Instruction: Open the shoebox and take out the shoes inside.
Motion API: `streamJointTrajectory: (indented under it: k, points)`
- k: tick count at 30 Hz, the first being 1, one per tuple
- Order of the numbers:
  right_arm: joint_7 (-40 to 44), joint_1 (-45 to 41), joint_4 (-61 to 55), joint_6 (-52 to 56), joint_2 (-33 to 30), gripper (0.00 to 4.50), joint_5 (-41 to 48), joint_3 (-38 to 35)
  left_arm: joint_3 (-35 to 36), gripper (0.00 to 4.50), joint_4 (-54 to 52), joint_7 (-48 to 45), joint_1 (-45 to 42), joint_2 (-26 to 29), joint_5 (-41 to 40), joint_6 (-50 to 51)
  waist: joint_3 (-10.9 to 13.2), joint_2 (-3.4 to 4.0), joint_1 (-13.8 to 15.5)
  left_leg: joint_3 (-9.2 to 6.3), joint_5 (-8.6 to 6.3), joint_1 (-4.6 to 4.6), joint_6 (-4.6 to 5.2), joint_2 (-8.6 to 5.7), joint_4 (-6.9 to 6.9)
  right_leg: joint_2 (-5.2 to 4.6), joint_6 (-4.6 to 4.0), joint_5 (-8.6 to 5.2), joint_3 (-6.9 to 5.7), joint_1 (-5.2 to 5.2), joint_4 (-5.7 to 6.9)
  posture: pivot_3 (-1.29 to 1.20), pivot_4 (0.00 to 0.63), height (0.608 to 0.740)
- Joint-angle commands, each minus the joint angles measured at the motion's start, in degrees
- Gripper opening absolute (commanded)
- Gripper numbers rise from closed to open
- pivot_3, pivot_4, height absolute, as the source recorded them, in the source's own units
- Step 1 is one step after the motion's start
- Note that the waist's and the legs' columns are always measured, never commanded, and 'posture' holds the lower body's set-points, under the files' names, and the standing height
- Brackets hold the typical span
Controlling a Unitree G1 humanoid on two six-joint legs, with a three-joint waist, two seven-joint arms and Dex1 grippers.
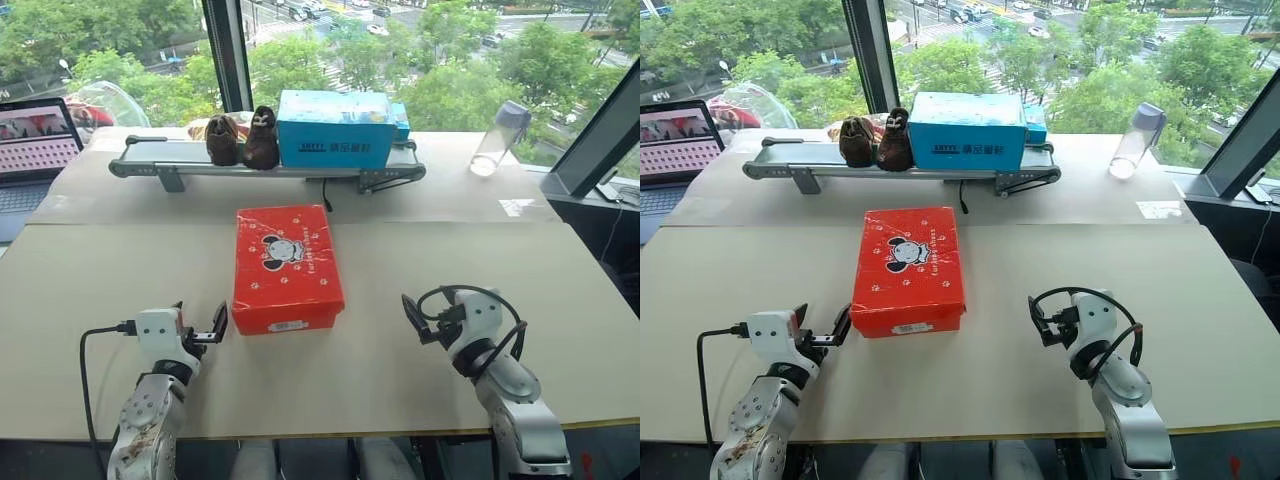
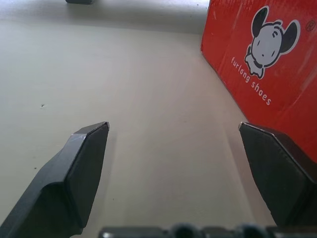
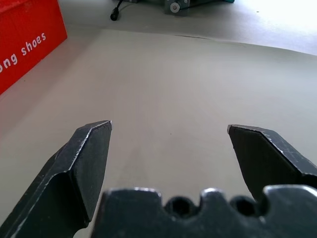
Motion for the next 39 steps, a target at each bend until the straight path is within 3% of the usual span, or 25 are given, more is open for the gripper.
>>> streamJointTrajectory:
  k: [1, 7, 8, 10, 13, 20, 21, 22, 26, 30, 39]
  points:
    - [0.26, -3.1, -0.84, 0.75, -1.17, 4.47, -0.05, -0.77, 1.18, 4.5, 1.21, -0.23, -1.19, 1.84, 1.72, -2.9, 0.0, 0.0, 0.0, 0.0, 0.0, 0.0, 0.0, 0.0, 0.0, 0.0, 0.0, 0.0, 0.0, 0.0, 0.0, 0.0, 0.15, 0.74]
    - [6.96, -12.85, 4.16, 3.38, -6.5, 4.47, 3.95, -2.5, 7.21, 4.5, 5.24, -16.47, -7.75, 15.59, -7.24, -4.57, 0.02, -0.01, -0.24, -0.01, 0.02, 0.18, 0.02, 0.05, -0.01, 0.08, -0.12, 0.16, 0.01, 0.02, 0.07, 0.0, 0.15, 0.74]
    - [8.28, -14.0, 4.79, 3.73, -7.33, 4.49, 4.61, -2.67, 7.6, 4.23, 5.96, -18.74, -8.85, 17.68, -8.12, -4.22, 0.01, -0.01, -0.1, -0.01, 0.02, 0.23, 0.03, 0.05, -0.04, 0.08, -0.12, 0.16, 0.02, 0.07, 0.03, 0.0, 0.15, 0.74]
    - [11.51, -16.15, 5.65, 4.51, -9.27, 3.95, 5.91, -2.54, 8.45, 3.82, 7.62, -22.63, -11.09, 21.63, -9.41, -3.67, 0.02, 0.0, 0.11, 0.0, 0.03, 0.17, 0.04, 0.04, -0.05, 0.06, -0.11, 0.12, 0.01, 0.07, -0.01, 0.0, 0.15, 0.74]
    - [14.58, -17.88, 5.87, 4.47, -11.52, 3.08, 5.8, -1.6, 8.85, 2.82, 9.81, -26.2, -13.37, 25.44, -10.08, -3.17, 0.02, 0.0, 0.0, 0.02, 0.03, 0.07, 0.05, 0.02, -0.08, 0.05, 0.22, 0.24, 0.04, 0.03, -0.03, 0.0, 0.15, 0.74]
    - [21.16, -21.13, 5.26, 5.55, -14.71, 0.59, 6.5, 1.14, 7.3, 0.15, 16.54, -34.3, -17.18, 30.67, -9.5, -4.57, 0.03, 0.01, -0.36, 0.01, 0.03, 0.13, 0.05, 0.06, -0.17, 0.11, 0.3, 0.25, 0.02, -0.03, 0.07, 0.0, 0.15, 0.74]
    - [21.78, -21.59, 5.58, 5.58, -14.91, 0.26, 6.43, 1.42, 6.96, 0.0, 17.31, -35.29, -17.58, 31.04, -9.65, -4.19, 0.03, 0.01, -0.39, 0.01, 0.03, 0.17, 0.05, 0.06, -0.16, 0.11, 0.29, 0.25, 0.02, 0.01, 0.06, 0.0, 0.15, 0.74]
    - [22.38, -22.05, 5.94, 5.67, -15.02, 0.05, 6.41, 1.71, 6.52, 0.0, 18.25, -36.06, -18.04, 31.34, -9.48, -4.06, 0.04, 0.02, -0.41, 0.02, 0.03, 0.18, 0.05, 0.06, -0.13, 0.11, 0.24, 0.23, 0.03, 0.02, 0.06, 0.0, 0.15, 0.74]
    - [23.71, -24.59, 9.38, 4.85, -14.54, 0.05, 4.27, 4.2, 2.0, 0.0, 23.67, -36.9, -20.12, 31.94, -4.07, -6.29, 0.04, 0.02, -0.35, 0.02, 0.04, 0.19, 0.07, 0.06, -0.08, 0.1, 0.15, 0.2, 0.03, 0.04, 0.09, 0.0, 0.15, 0.74]
    - [23.68, -30.07, 16.05, 2.93, -12.21, 0.05, 1.13, 8.13, -1.78, 0.0, 31.07, -33.52, -26.49, 28.0, 1.11, -12.37, 0.05, 0.0, -0.14, 0.02, 0.06, 0.17, 0.1, 0.05, -0.05, 0.11, 0.21, 0.27, 0.02, 0.02, 0.13, 0.0, 0.15, 0.74]
    - [22.72, -43.17, 48.55, -11.31, -3.89, 0.05, -7.36, 13.51, -8.94, 0.0, 45.63, -25.54, -41.32, 16.42, 9.5, -22.63, 0.06, -0.02, 0.14, -0.01, 0.09, 0.04, 0.13, -0.01, 0.01, 0.13, 0.43, 0.48, 0.04, 0.04, 0.07, 0.0, 0.15, 0.74]
